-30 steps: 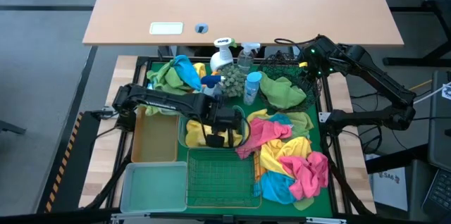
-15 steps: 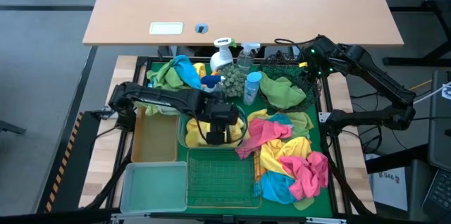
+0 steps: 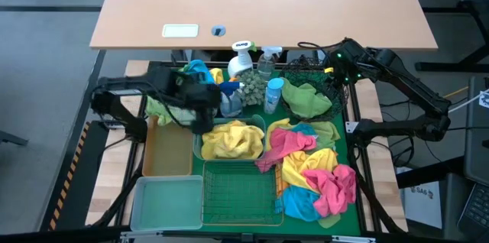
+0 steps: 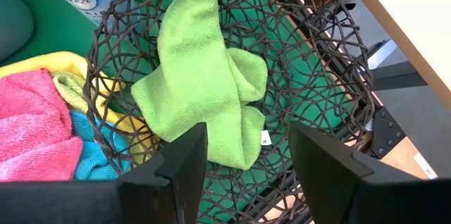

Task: Sort microfiber towel by color & place in baskets
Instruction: Put the green microfiber towel into the black wire basket

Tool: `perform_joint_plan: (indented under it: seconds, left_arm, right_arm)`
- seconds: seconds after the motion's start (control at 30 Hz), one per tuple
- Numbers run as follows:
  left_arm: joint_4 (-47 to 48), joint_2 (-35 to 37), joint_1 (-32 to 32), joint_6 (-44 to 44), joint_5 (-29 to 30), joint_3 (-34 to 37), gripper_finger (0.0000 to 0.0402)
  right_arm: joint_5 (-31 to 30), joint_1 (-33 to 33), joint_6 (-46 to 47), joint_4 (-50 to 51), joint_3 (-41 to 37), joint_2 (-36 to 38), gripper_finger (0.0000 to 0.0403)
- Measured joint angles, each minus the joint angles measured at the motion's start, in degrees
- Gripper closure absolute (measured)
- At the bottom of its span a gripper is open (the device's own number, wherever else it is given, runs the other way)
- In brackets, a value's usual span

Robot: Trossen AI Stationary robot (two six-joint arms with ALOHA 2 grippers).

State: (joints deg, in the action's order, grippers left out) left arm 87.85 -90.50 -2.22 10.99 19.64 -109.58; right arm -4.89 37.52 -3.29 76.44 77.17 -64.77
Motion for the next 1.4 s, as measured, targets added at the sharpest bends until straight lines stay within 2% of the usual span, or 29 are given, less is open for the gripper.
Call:
perform_joint_plan:
  seconds: [0.2,0.53,0.87,1.07,1.23,1.3,1.4]
  left_arm:
    - [2.1,6.4,6.3,1.0,1.9,4.8,0.0238]
    - [2.2,14.9,15.6,-0.8,1.9,24.6,0.024]
    - [1.0,15.4,19.1,-4.0,2.6,36.5,0.024]
    - [-1.1,15.4,20.5,-4.1,6.8,41.4,0.024]
    - [-3.2,15.4,21.5,-4.1,6.8,44.7,0.0242]
    - [-3.4,15.3,21.5,-4.1,6.6,45.2,0.0252]
    - [-4.3,15.4,21.3,-4.1,6.4,45.2,0.0288]
  right_arm:
    - [0.0,0.0,0.0,0.0,0.0,0.0,0.0205]
    - [0.0,0.0,0.0,0.0,0.0,0.0,0.0205]
    - [0.0,0.0,0.0,0.0,0.0,0.0,0.0205]
    - [0.0,0.0,0.0,0.0,0.0,0.0,0.0205]
    - [0.0,0.0,0.0,0.0,0.0,0.0,0.0205]
    - [0.0,0.0,0.0,0.0,0.0,0.0,0.0205]
    - [0.0,0.0,0.0,0.0,0.0,0.0,0.0205]
